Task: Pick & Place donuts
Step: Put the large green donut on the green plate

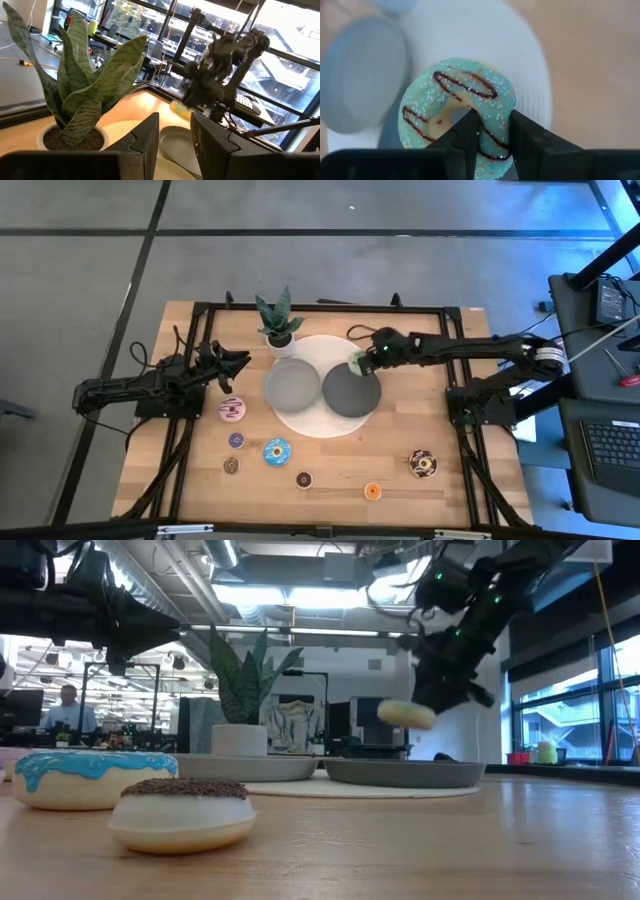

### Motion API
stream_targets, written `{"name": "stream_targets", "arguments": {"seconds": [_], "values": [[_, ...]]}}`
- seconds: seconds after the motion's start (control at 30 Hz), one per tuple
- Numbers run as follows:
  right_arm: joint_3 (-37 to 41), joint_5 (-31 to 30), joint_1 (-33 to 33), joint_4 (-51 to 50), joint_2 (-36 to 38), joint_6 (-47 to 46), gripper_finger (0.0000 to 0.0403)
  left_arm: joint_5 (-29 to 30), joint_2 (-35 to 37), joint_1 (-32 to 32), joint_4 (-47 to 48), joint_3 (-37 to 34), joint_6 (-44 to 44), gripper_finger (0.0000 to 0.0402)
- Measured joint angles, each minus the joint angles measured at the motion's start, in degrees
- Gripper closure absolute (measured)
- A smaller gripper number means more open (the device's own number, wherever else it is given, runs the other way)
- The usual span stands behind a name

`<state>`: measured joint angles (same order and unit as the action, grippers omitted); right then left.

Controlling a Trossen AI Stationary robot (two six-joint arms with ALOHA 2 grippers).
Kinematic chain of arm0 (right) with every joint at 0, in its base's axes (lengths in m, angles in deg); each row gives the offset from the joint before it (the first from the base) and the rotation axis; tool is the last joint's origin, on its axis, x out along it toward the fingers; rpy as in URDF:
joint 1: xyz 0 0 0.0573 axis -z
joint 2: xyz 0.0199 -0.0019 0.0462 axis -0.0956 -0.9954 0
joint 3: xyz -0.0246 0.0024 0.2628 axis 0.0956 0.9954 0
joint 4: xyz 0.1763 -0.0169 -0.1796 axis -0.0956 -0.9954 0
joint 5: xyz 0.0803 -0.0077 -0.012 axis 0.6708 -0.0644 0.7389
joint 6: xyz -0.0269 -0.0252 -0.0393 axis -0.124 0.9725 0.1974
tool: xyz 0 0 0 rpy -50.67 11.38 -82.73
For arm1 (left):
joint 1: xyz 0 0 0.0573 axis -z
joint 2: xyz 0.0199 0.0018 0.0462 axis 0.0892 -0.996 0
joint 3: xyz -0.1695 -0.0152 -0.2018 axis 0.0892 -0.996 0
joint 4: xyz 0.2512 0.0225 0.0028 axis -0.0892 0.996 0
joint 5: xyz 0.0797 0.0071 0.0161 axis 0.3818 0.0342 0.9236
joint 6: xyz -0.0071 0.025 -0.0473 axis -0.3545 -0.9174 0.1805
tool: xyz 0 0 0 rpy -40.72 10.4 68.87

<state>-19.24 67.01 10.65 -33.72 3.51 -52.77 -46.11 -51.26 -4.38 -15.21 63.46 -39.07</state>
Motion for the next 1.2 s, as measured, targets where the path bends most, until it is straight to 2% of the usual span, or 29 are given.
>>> {"name": "stream_targets", "arguments": {"seconds": [0.27,0.63,1.0,1.2], "values": [[0.1,0.1,-2.8,4.6,-8.4,-2.4,0.0305,0.0,0.0,0.0,0.0,0.0,0.0,0.0297],[0.1,1.1,-2.8,5.4,-10.8,-1.5,0.0302,0.0,0.0,0.0,0.0,0.0,0.0,0.0294],[-0.1,1.6,-2.8,4.9,-10.8,-1.4,0.0217,0.0,0.0,0.0,-0.3,0.0,0.1,0.0292],[-4.2,1.6,-2.4,0.9,-10.8,-0.7,0.0192,-1.7,0.0,0.0,-0.4,0.1,0.6,0.0296]]}}
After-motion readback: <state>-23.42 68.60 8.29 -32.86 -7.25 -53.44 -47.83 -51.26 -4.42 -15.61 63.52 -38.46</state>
